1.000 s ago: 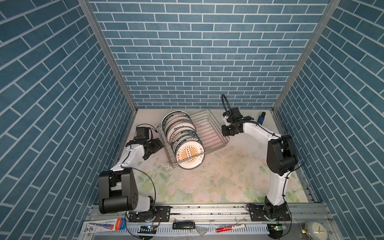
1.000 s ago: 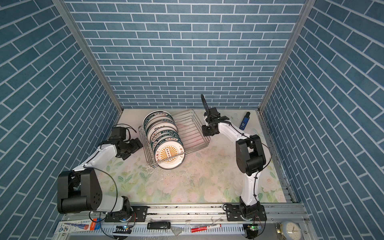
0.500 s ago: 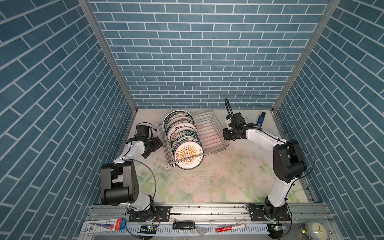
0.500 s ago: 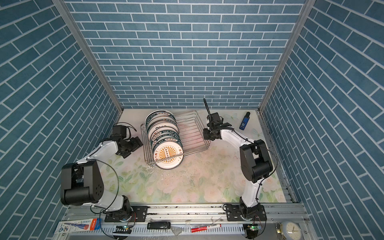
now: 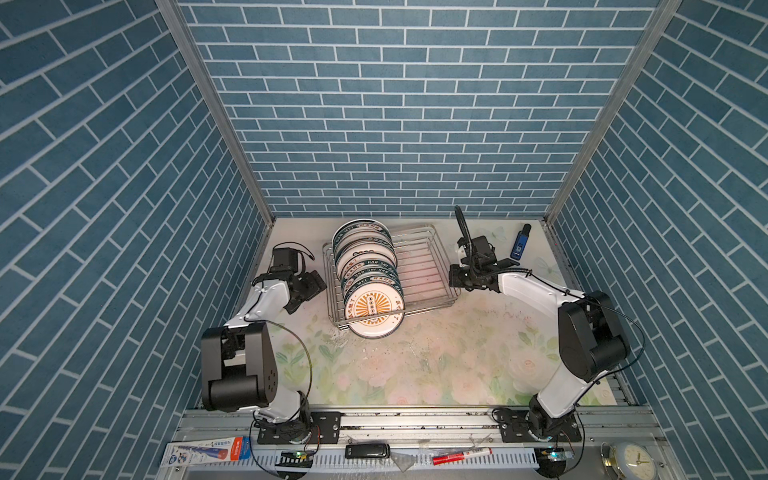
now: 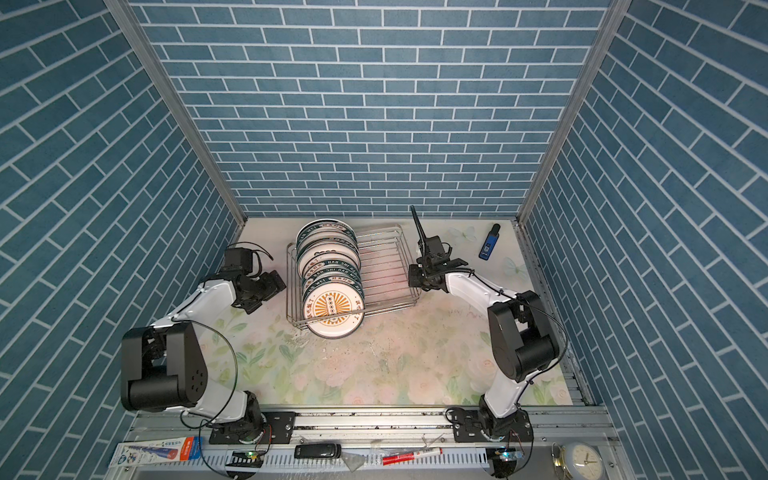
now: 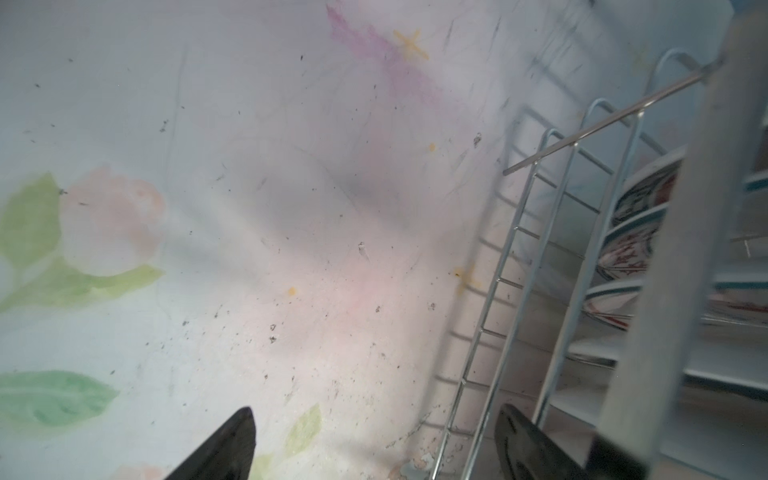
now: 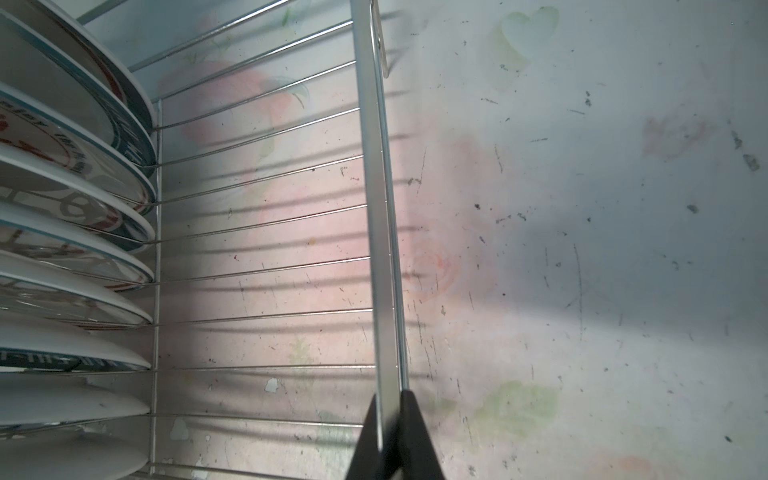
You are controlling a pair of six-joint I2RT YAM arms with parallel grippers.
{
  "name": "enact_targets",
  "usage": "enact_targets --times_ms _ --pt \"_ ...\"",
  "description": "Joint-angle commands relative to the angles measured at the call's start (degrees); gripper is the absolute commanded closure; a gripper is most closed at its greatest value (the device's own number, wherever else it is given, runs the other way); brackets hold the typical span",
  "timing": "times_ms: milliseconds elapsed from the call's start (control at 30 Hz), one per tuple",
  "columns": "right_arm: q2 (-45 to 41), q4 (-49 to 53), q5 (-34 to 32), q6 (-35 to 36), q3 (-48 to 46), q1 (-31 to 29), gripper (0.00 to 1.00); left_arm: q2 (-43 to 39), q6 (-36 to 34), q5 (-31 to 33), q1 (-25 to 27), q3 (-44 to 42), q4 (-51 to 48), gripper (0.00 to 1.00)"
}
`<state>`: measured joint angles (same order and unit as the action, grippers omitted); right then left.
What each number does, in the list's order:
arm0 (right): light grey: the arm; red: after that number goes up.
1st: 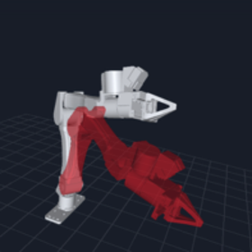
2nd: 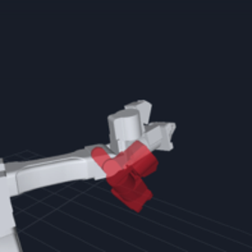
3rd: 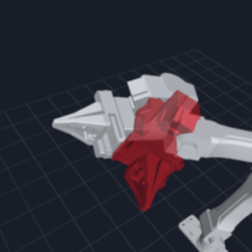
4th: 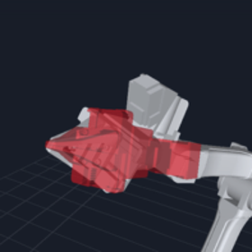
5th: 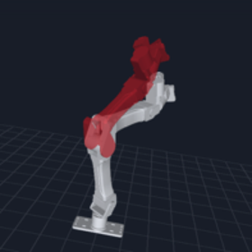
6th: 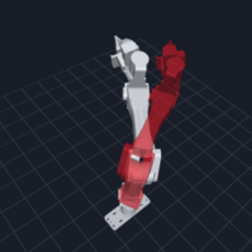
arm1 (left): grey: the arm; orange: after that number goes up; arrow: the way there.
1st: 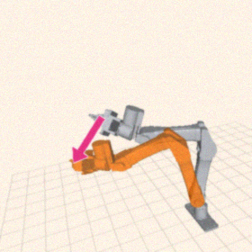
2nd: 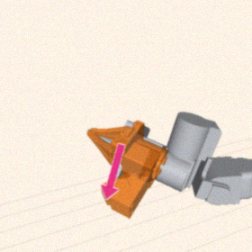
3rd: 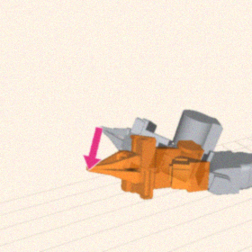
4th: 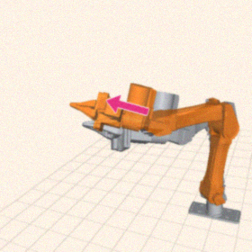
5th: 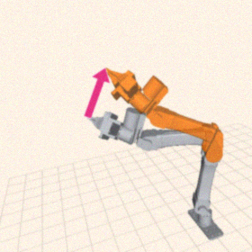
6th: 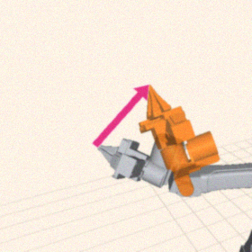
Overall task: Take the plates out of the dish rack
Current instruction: 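Close right gripper on the rack's side rail while left gripper settles beside it, then drag the wire rack toward the right arm while left gripper draws back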
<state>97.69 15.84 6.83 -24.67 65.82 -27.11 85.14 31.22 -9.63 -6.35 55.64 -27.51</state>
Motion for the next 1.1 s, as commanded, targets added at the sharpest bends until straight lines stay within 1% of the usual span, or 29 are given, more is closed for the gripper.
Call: enact_targets --times_ms 0,167,367,533,733,867,1067 --pt "0.47 5.31 -0.08 -14.45 -4.19 -0.18 0.92 -2.77 -0.62 1.74 0.03 1.75 -3.05 0.08" --pt "0.66 4.58 1.15 -14.36 -4.32 -0.31 0.93 -5.13 -0.53 2.42 -0.31 0.79 -4.57 0.08" --pt "-0.24 4.04 0.99 -14.77 -5.28 -0.88 0.93 -12.37 0.00 2.05 -0.59 -0.48 -8.58 0.08" --pt "0.21 2.05 1.84 -15.74 -6.09 -0.93 0.93 -21.23 1.79 -3.13 -0.50 -5.62 -9.82 0.09" --pt "0.93 0.59 2.93 -16.64 -6.58 -1.60 0.93 -28.67 3.52 -9.68 -0.32 -10.64 -10.85 0.11" --pt "-0.20 -1.09 2.79 -17.82 -8.63 -2.37 0.93 -29.97 3.67 -11.26 -0.24 -11.24 -10.71 0.11" --pt "-2.85 -2.03 1.27 -18.91 -11.75 -2.77 0.95 -25.54 3.61 -13.20 0.02 -11.32 -5.86 0.12"
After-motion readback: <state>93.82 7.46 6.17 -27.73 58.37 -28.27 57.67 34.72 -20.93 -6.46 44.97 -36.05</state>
